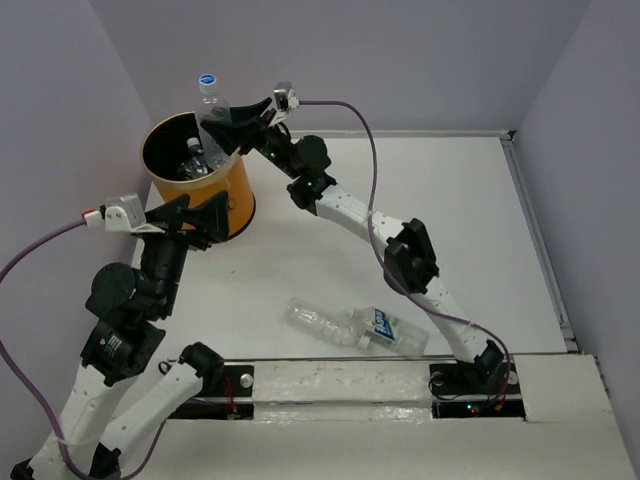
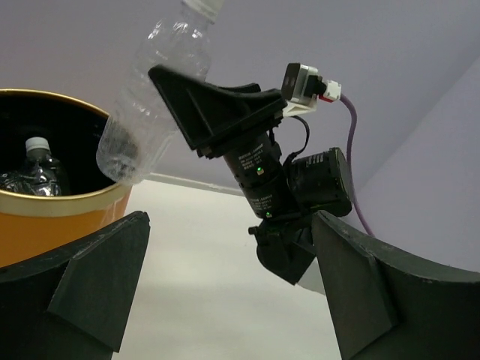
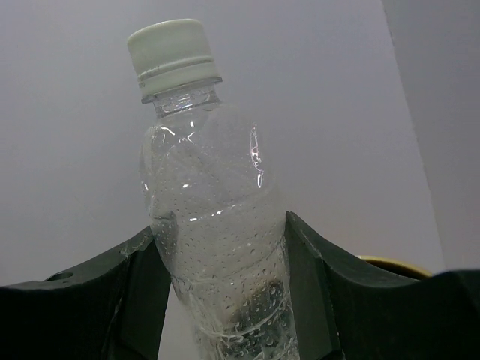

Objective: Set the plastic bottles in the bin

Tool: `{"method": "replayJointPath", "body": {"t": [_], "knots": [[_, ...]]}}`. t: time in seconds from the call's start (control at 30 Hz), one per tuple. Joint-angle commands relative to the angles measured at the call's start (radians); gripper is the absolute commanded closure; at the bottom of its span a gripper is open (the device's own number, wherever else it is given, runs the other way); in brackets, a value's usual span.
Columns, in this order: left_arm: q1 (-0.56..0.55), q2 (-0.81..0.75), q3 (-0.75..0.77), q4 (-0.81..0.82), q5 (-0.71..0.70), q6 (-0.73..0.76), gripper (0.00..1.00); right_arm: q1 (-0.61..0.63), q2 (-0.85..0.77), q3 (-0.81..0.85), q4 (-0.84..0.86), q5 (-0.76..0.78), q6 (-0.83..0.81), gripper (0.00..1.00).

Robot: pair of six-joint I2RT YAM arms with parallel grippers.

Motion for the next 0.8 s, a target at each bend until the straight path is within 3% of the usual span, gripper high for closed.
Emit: {"method": "replayJointPath", "body": {"t": [0.0, 0.03, 0.17, 0.4, 0.63, 0.77], "knots": [[-0.001, 0.127, 0.158, 0.061, -0.003, -0.038, 0.01, -0.006, -0.273, -0.293, 0.112, -0.093, -0.124, 0.6], [-0.001, 0.169, 0.182, 0.065, 0.01, -0.041, 0.01, -0.006, -0.369, -0.425, 0.12, -0.096, -0.147, 0.59], [-0.001, 0.276, 0.341, 0.053, 0.05, -0.054, 0.01, -0.006, -0.571, -0.681, 0.126, -0.116, -0.262, 0.6], [-0.003, 0.457, 0.495, -0.06, 0.006, -0.072, 0.01, -0.006, -0.798, -0.985, 0.129, -0.148, -0.312, 0.64], [-0.001, 0.522, 0.553, -0.041, 0.138, -0.089, 0.02, -0.006, -0.866, -1.077, 0.101, -0.167, -0.319, 0.64], [-0.001, 0.497, 0.502, -0.013, 0.21, -0.101, 0.03, -0.006, -0.867, -1.112, 0.107, -0.161, -0.316, 0.64]]}}
